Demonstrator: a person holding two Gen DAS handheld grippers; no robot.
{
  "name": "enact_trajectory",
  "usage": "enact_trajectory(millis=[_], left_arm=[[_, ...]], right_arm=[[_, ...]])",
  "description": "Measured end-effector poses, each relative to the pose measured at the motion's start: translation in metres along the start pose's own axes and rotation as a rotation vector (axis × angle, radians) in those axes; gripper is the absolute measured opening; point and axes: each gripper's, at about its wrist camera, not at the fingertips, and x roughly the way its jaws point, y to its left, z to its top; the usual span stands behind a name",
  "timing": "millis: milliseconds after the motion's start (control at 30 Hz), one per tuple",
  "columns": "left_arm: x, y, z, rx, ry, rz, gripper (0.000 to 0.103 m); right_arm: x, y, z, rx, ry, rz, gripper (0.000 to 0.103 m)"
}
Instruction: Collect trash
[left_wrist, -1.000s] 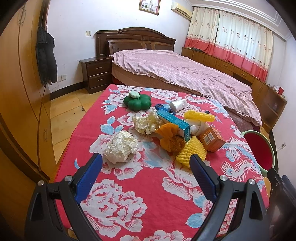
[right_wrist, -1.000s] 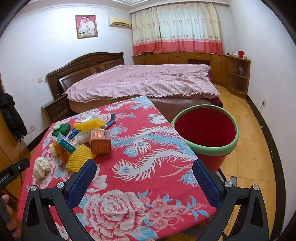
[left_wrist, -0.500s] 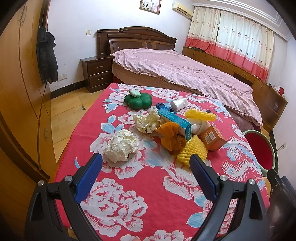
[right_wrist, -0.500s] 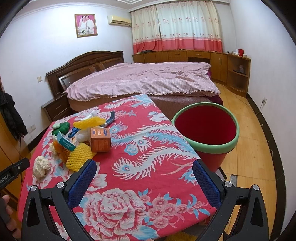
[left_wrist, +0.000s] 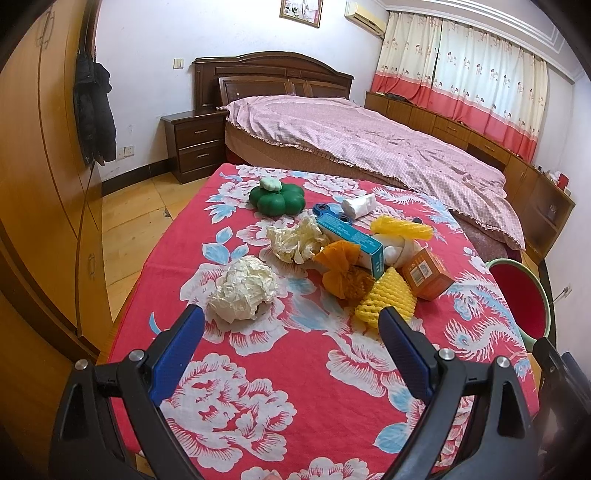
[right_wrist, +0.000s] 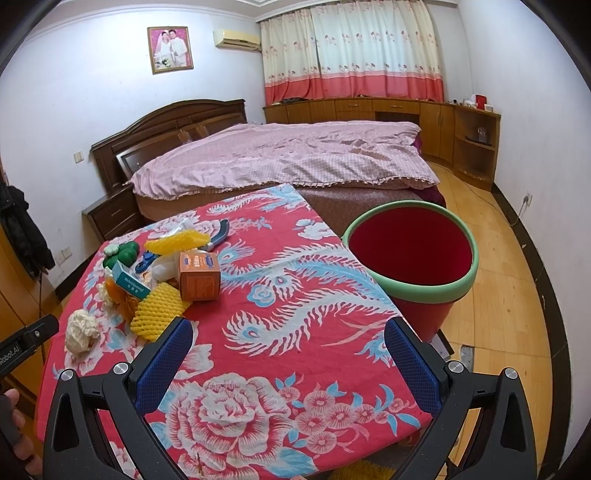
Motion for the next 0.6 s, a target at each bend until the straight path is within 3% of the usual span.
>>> enact_trajectory(millis=[600], left_arm=[[0.004,0.0006,-0.0026,0.003,0.007,0.007,0.095]], right_arm=[[0.0043,-0.0027,-0.0025,0.005,0.015,-0.004,0.103]])
